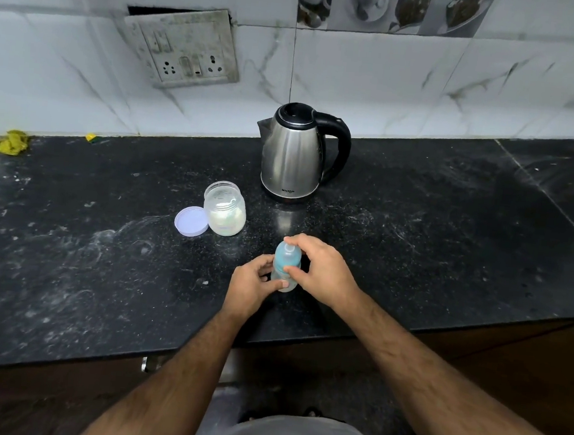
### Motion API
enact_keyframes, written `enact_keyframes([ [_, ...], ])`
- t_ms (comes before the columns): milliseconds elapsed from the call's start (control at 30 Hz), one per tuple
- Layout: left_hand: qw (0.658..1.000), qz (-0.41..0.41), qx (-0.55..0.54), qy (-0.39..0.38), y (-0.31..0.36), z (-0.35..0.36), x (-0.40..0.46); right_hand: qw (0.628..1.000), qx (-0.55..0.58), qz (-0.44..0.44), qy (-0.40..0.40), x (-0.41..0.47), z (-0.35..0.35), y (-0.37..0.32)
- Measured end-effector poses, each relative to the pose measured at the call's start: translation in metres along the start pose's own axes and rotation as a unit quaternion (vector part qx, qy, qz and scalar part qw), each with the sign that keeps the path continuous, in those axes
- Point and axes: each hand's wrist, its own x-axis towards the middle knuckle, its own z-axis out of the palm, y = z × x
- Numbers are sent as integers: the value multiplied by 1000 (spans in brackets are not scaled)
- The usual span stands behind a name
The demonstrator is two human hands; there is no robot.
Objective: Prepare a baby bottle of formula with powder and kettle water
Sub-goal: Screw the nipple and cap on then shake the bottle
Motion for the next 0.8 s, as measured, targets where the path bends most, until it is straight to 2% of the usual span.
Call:
enact_keyframes([
  [133,1000,4,21,-13,2,-3,1,998,-51,17,-39,-4,3,-2],
  [233,999,-3,42,-17,2,-8,-1,995,38,84,-46,-6,8,2],
  [333,996,-20,80,43,-3,-15,-11,982,126,135,-39,-4,13,8],
  [500,983,-10,142,112,-12,-27,-36,975,143,152,-69,-2,29,17],
  [633,967,18,219,131,-18,-30,-50,979,139,139,-48,0,37,20],
  [800,946,61,298,112,-25,-27,-55,967,205,150,-1,-2,33,26],
])
